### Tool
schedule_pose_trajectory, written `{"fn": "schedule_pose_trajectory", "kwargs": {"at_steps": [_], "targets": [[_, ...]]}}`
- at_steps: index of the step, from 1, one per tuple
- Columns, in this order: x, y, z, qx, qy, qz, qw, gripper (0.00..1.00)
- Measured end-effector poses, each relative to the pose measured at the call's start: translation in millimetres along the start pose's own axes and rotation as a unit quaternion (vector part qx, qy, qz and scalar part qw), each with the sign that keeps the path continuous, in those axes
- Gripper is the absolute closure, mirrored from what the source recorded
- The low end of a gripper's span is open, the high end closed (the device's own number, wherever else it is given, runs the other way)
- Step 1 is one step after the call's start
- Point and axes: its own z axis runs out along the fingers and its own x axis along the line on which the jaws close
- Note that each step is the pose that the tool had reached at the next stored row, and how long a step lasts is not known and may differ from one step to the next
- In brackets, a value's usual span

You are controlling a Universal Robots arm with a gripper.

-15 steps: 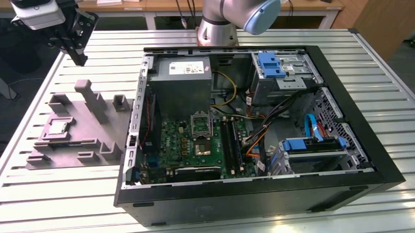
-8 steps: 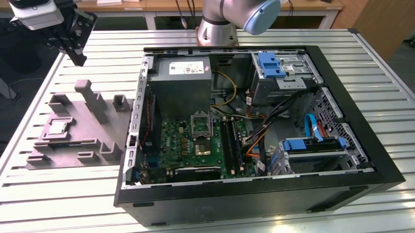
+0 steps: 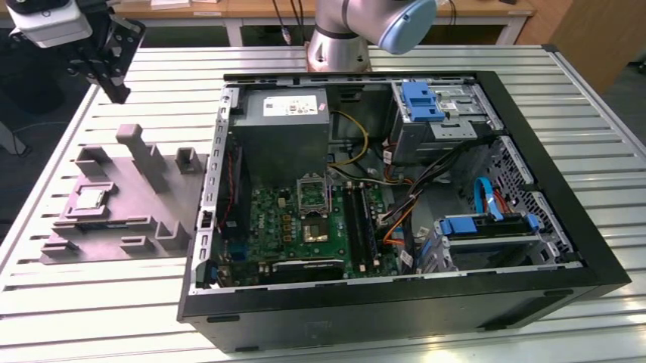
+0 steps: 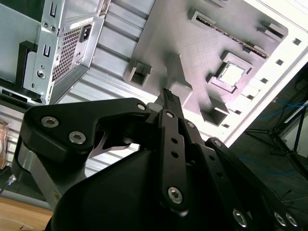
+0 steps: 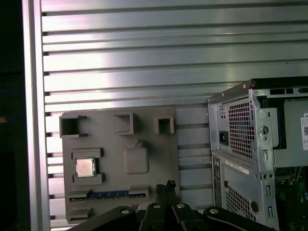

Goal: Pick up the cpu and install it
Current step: 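Reach for the cpu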

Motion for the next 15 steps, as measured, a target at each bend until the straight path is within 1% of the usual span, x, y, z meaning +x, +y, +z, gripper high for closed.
{"fn": "schedule_pose_trajectory", "kwargs": {"at_steps": [15], "targets": [[3.0,-0.2,0.0,0.0,0.0,0.0,1.0,0.89]]}}
